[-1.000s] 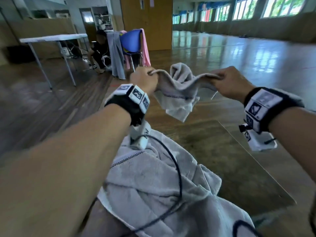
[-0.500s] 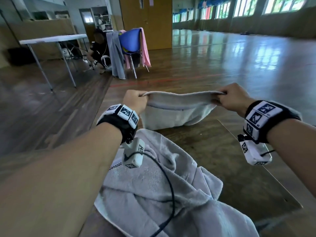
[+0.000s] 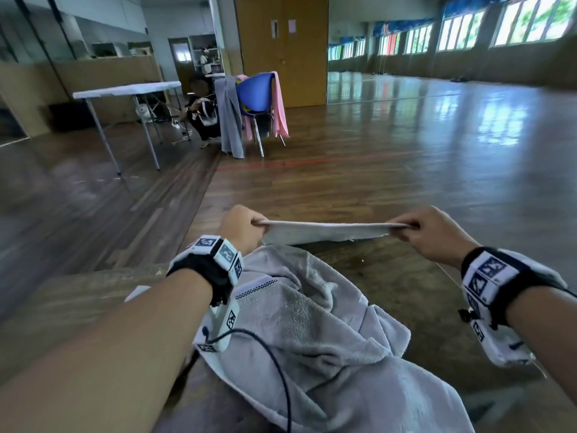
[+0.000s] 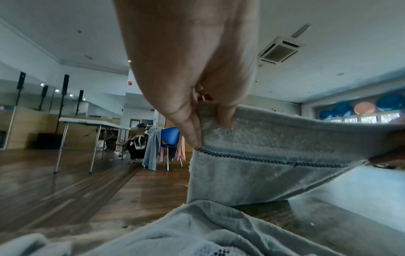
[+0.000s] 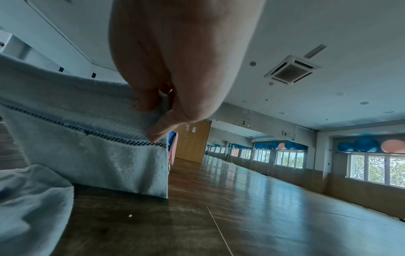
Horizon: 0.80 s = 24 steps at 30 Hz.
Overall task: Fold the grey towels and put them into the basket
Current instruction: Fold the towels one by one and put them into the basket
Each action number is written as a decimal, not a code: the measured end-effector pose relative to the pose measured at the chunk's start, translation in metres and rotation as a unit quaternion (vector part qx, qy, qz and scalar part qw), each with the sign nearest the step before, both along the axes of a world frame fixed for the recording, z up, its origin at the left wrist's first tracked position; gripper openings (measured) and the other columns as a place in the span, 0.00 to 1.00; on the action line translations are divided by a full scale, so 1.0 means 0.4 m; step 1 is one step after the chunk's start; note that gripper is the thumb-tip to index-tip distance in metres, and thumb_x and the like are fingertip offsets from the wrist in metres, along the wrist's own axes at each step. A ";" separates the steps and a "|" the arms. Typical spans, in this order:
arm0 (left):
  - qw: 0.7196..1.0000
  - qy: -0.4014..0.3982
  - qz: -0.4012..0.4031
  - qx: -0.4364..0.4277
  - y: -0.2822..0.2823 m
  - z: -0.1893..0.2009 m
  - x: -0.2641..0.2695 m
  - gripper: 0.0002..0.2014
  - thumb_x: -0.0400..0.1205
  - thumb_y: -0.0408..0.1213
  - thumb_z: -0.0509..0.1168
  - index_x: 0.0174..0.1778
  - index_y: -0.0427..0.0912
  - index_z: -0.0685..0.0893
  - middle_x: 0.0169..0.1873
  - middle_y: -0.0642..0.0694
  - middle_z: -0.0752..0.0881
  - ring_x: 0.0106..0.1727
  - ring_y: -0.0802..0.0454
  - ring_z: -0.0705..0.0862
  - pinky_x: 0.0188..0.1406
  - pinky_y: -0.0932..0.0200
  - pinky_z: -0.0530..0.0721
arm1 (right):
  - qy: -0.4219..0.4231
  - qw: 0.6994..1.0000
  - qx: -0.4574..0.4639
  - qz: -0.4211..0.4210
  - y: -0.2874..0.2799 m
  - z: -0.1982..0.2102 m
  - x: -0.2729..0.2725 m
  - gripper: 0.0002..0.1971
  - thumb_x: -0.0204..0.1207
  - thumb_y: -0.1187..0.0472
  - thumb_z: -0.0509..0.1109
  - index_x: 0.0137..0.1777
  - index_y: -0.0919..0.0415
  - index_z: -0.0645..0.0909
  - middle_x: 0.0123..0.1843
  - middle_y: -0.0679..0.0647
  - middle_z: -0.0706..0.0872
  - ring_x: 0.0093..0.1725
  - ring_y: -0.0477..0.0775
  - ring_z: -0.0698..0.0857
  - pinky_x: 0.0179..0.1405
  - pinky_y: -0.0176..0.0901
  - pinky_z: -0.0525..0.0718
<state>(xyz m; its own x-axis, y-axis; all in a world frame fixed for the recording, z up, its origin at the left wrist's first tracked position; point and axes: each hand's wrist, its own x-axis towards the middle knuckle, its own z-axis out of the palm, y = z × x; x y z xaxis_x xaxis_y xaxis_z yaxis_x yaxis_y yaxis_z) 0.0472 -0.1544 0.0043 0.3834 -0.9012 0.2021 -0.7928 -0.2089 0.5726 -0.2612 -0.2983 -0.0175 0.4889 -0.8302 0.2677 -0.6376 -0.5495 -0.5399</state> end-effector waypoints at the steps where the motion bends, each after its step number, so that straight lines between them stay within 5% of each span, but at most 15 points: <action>1: 1.000 -0.010 0.000 0.003 0.022 0.010 0.000 0.08 0.82 0.30 0.69 0.46 0.40 0.95 0.37 0.40 0.92 0.35 0.44 0.86 0.34 0.56 0.80 | -0.012 1.000 -0.008 -0.005 0.023 0.008 -0.005 0.10 0.77 0.65 0.75 0.48 0.51 0.95 0.33 0.49 0.90 0.33 0.47 0.82 0.35 0.40 0.78; 4: 1.000 -0.014 0.009 -0.003 0.090 0.043 -0.001 0.08 0.81 0.29 0.69 0.41 0.38 0.94 0.35 0.39 0.92 0.35 0.46 0.84 0.34 0.53 0.82 | -0.057 0.997 -0.043 -0.019 0.087 0.037 -0.019 0.06 0.77 0.65 0.76 0.41 0.58 0.93 0.33 0.55 0.90 0.39 0.58 0.86 0.44 0.49 0.81; 7: 1.000 -0.009 0.025 -0.010 0.163 0.084 -0.002 0.12 0.81 0.33 0.69 0.34 0.32 0.90 0.24 0.40 0.84 0.27 0.50 0.73 0.26 0.61 0.71 | -0.095 0.994 -0.047 -0.026 0.145 0.069 -0.037 0.16 0.79 0.60 0.76 0.30 0.64 0.83 0.25 0.53 0.76 0.30 0.52 0.73 0.33 0.46 0.73; 10: 0.999 0.029 0.018 -0.023 0.241 0.129 -0.010 0.23 0.82 0.41 0.71 0.21 0.41 0.76 0.17 0.50 0.70 0.20 0.55 0.65 0.18 0.67 0.61 | -0.138 0.990 -0.014 0.003 0.216 0.118 -0.063 0.16 0.81 0.55 0.74 0.36 0.66 0.84 0.28 0.56 0.78 0.31 0.54 0.75 0.35 0.49 0.76; 13: 0.996 0.093 -0.018 -0.003 0.314 0.175 -0.031 0.23 0.83 0.46 0.70 0.23 0.44 0.75 0.16 0.52 0.73 0.19 0.56 0.69 0.19 0.70 0.67 | -0.159 0.986 0.034 0.025 0.280 0.174 -0.091 0.15 0.83 0.53 0.72 0.47 0.68 0.88 0.43 0.71 0.90 0.41 0.65 0.88 0.52 0.68 0.86; 15: 0.988 0.143 -0.036 0.040 0.356 0.199 -0.043 0.21 0.82 0.44 0.71 0.23 0.44 0.78 0.18 0.49 0.79 0.20 0.53 0.76 0.22 0.65 0.79 | -0.156 0.983 0.091 0.029 0.322 0.212 -0.117 0.12 0.81 0.52 0.74 0.45 0.61 0.90 0.44 0.65 0.92 0.43 0.60 0.93 0.49 0.63 0.92; 18: 0.962 0.213 -0.082 0.151 0.414 0.219 -0.053 0.17 0.81 0.39 0.73 0.25 0.42 0.87 0.25 0.44 0.86 0.25 0.48 0.85 0.25 0.55 0.89 | -0.103 0.964 0.237 0.066 0.376 0.248 -0.175 0.14 0.69 0.47 0.77 0.41 0.59 0.92 0.35 0.57 0.92 0.31 0.52 0.90 0.29 0.44 0.89; 21: 0.905 0.266 -0.149 0.296 0.462 0.219 -0.061 0.13 0.82 0.37 0.70 0.33 0.40 0.92 0.30 0.43 0.89 0.26 0.49 0.87 0.23 0.59 0.87 | -0.020 0.921 0.366 0.131 0.414 0.252 -0.230 0.11 0.73 0.49 0.74 0.44 0.54 0.95 0.37 0.60 0.91 0.34 0.54 0.90 0.32 0.43 0.88; 24: 0.866 0.282 -0.192 0.365 0.477 0.187 -0.065 0.10 0.84 0.35 0.68 0.38 0.42 0.90 0.29 0.48 0.91 0.25 0.53 0.88 0.22 0.63 0.86 | 0.042 0.896 0.423 0.133 0.422 0.212 -0.261 0.14 0.79 0.51 0.73 0.56 0.60 0.92 0.49 0.73 0.91 0.43 0.66 0.92 0.40 0.53 0.91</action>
